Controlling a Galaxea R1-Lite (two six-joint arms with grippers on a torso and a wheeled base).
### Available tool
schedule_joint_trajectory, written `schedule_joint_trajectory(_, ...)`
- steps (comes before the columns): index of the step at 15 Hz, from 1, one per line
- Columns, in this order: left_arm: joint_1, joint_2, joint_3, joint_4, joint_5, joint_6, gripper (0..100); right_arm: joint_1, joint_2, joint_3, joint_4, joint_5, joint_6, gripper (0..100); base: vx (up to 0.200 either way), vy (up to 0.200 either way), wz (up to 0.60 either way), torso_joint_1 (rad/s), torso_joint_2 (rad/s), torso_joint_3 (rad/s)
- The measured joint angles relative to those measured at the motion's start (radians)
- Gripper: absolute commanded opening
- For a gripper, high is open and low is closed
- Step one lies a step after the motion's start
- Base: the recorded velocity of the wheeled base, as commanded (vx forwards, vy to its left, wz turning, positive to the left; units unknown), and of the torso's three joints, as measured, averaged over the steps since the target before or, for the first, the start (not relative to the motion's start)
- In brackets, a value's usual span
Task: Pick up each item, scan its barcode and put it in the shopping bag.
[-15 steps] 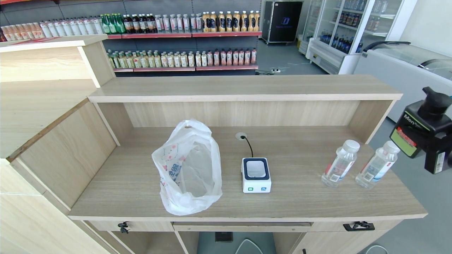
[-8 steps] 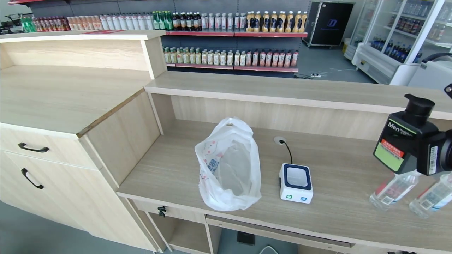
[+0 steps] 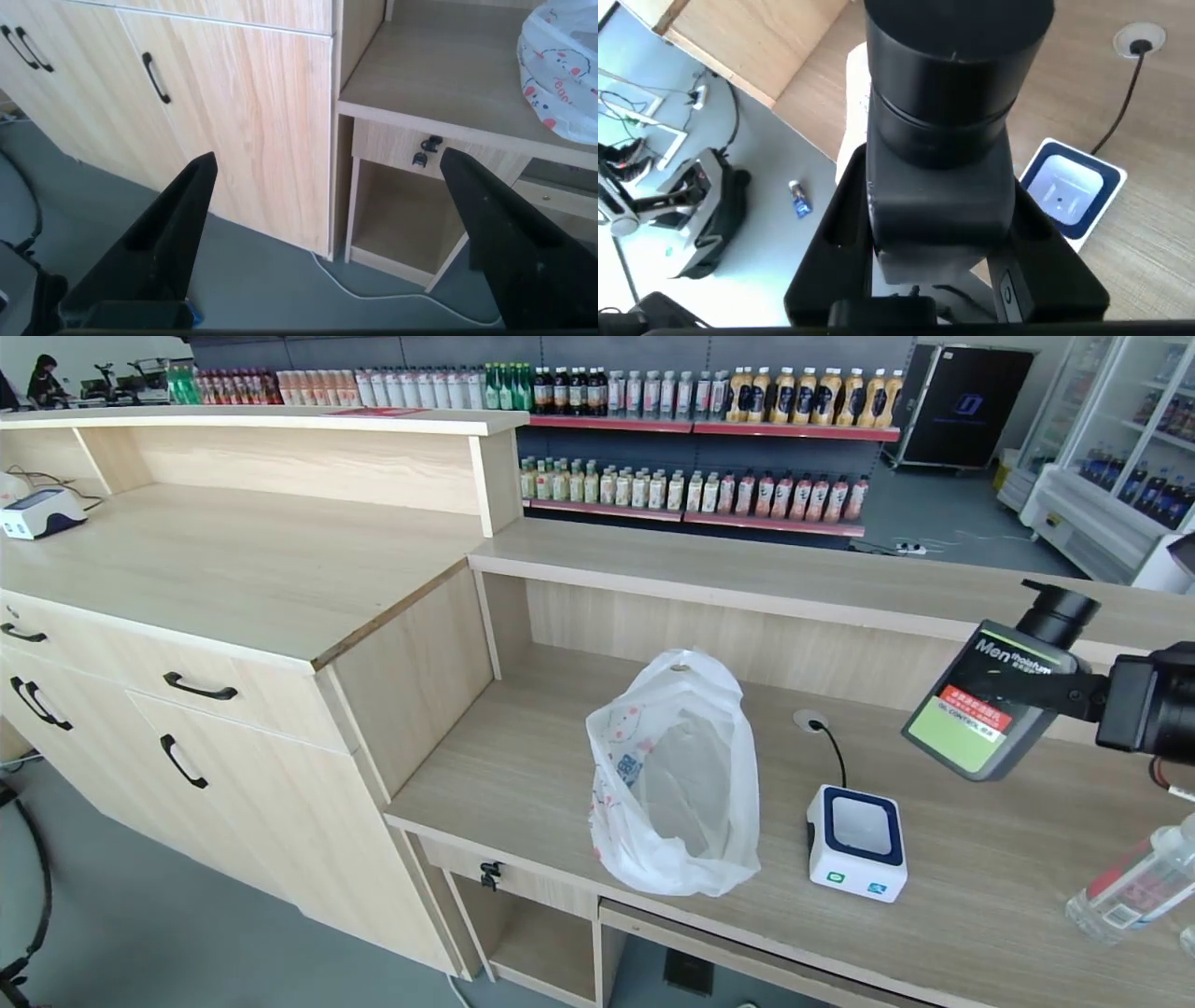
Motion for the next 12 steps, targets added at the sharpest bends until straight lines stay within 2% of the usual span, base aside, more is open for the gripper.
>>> schedule_joint_trajectory(2, 0.000, 0.000, 0.000, 0.000, 0.000, 0.000, 100, -0.169, 0.078, 0.021, -0.025, 0.169, -0.013, 0, 0.000, 0.000, 0.00, 0.000, 0.00, 0.000)
schedule_joint_trajectory(5, 0.000, 0.000, 0.000, 0.000, 0.000, 0.000, 100, -0.337, 0.181, 0.036, -0.031, 0.347, -0.087, 0, 0.000, 0.000, 0.00, 0.000, 0.00, 0.000)
schedule_joint_trajectory(7, 0.000, 0.000, 0.000, 0.000, 0.000, 0.000, 100, -0.402, 0.236, 0.043, -0.022, 0.411, -0.185, 0, 0.000, 0.000, 0.00, 0.000, 0.00, 0.000)
schedule_joint_trajectory(9, 0.000, 0.000, 0.000, 0.000, 0.000, 0.000, 100, -0.437, 0.281, 0.048, -0.013, 0.487, -0.224, 0, 0.000, 0.000, 0.00, 0.000, 0.00, 0.000)
schedule_joint_trajectory(12, 0.000, 0.000, 0.000, 0.000, 0.000, 0.000, 100, -0.461, 0.338, 0.051, -0.012, 0.500, -0.307, 0, 0.000, 0.000, 0.00, 0.000, 0.00, 0.000)
